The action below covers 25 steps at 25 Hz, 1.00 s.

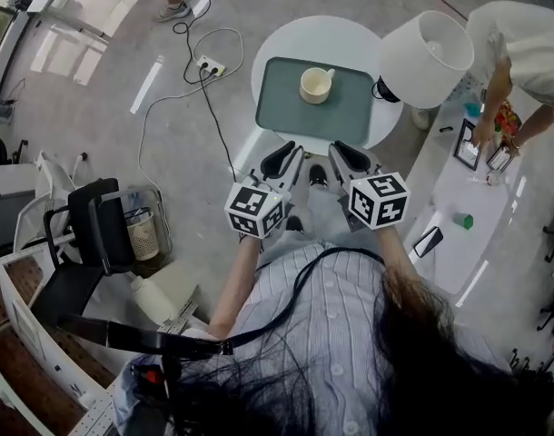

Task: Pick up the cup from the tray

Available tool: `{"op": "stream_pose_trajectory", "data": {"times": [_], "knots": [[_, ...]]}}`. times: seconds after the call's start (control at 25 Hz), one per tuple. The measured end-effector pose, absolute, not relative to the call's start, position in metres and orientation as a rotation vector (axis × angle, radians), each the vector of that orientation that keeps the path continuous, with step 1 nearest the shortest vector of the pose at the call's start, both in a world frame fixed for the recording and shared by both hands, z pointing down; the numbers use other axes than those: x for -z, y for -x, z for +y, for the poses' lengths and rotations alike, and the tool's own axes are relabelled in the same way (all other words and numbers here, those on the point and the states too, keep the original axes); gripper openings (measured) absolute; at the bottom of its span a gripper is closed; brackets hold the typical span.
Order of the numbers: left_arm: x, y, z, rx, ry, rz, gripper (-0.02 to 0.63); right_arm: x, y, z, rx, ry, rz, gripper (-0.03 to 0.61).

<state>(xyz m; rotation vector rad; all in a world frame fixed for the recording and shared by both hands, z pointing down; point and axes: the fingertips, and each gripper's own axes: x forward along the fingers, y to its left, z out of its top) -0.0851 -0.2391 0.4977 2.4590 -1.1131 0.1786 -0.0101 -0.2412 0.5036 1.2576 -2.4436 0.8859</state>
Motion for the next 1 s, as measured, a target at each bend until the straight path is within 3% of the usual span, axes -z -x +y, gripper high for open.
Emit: {"op": "stream_pose_trajectory", "data": {"times": [0.28, 1.0], "knots": [[-0.528, 0.082, -0.293, -0.237, -2.383, -1.154, 0.079, -0.526, -0.01, -0.282, -0.932, -1.194, -2.405, 0.058], [-0.63, 0.053, -0.381, -0.507, -2.399, -1.056, 0.372, -0.573, -0.018, -0.33, -0.994, -1.107, -2.326, 0.058]]}}
